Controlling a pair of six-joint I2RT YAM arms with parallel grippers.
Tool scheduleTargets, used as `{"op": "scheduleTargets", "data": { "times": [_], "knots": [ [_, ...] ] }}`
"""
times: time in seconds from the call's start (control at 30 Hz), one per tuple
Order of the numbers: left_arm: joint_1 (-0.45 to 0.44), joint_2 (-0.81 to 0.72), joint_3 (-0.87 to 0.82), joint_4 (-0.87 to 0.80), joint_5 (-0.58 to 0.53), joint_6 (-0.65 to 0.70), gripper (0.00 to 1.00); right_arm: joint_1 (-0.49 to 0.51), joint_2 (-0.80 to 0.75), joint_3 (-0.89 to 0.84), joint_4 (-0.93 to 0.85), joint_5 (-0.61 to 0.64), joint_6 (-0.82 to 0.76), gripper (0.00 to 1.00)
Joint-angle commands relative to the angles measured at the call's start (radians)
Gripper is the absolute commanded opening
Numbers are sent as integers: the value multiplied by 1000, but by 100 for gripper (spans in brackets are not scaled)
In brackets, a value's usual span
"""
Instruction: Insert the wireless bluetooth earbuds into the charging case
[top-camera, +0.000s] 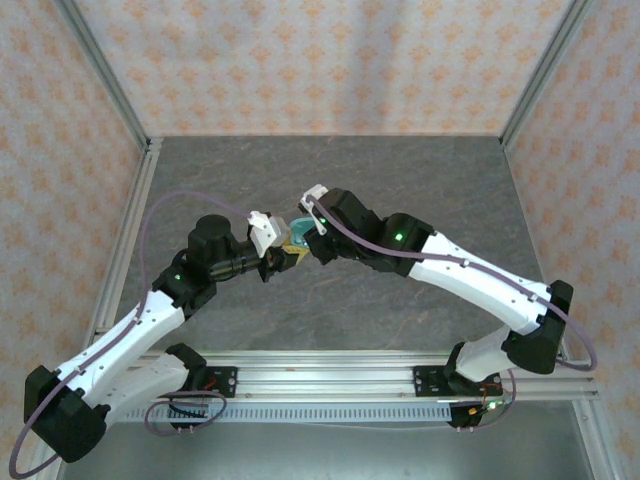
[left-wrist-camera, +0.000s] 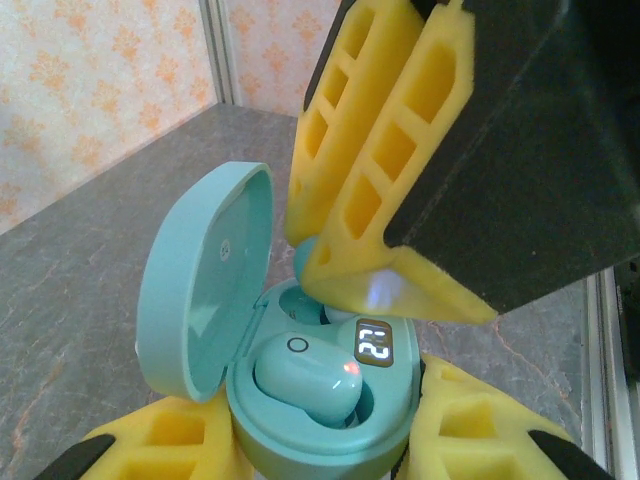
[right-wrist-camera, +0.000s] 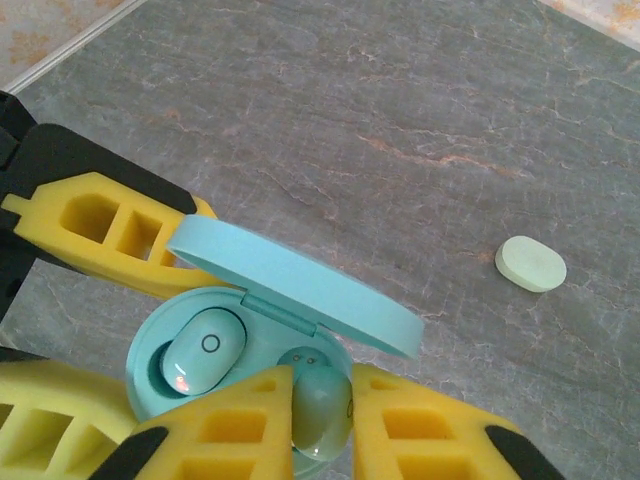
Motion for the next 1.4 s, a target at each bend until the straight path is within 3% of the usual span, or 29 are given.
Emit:
{"op": "scheduleTargets", "data": {
  "times": [0.0,0.37,0.93,1.2,1.37],
  "knots": [
    [-9,-11,46,35,-3,6,0,10,13,36,-44,-36,14,21],
    [-10,-10,44,38,-1,5,0,9,-10,61,-68,-7,35,34],
    [-10,-8,47,46,11,-15,0,-2,-189,55,-25,5,55,35],
    [-13,50,66,79,51,-59,0,-140,-245,1,-39,58,164,40],
    [-46,93,69,117,26,-88,0,-280,-288,-89,-11,-28,261,41]
  ]
}}
